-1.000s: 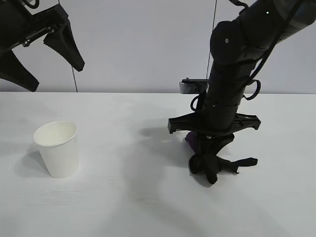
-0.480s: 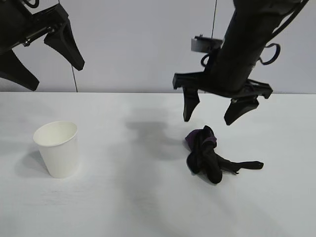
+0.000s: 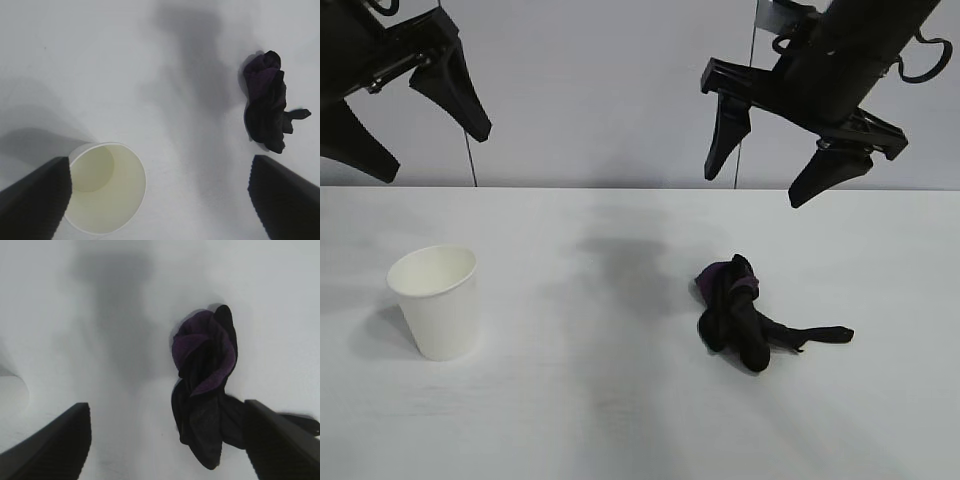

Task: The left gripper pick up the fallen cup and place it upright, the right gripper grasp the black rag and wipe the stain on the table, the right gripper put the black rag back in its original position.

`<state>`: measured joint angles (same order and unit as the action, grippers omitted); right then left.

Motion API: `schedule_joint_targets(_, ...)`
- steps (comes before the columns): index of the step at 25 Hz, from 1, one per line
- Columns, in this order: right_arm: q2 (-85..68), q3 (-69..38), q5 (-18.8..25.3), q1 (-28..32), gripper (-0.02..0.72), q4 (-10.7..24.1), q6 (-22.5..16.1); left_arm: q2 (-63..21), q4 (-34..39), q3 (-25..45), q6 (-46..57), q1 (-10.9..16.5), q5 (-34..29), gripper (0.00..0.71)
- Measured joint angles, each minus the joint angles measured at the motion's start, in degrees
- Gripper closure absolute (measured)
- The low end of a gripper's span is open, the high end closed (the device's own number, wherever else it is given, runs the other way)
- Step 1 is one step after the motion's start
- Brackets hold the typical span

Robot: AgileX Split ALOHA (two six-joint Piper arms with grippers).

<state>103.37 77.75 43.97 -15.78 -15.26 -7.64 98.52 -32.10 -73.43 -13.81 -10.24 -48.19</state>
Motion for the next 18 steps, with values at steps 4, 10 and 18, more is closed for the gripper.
schedule_joint_targets(4, 0.0, 0.0, -0.56, 0.0, 0.126, -0.2, 0.0, 0.0, 0.0, 0.0, 0.0, 0.0, 0.0, 0.017)
schedule_joint_targets(10, 0.0, 0.0, -1.1, 0.0, 0.126, -0.36, 0.0, 0.0, 0.0, 0.0, 0.0, 0.0, 0.0, 0.017)
schedule_joint_targets(18, 0.0, 0.0, -1.43, 0.0, 0.126, -0.41, -0.23, 0.0, 0.0, 0.0, 0.0, 0.0, 0.0, 0.017)
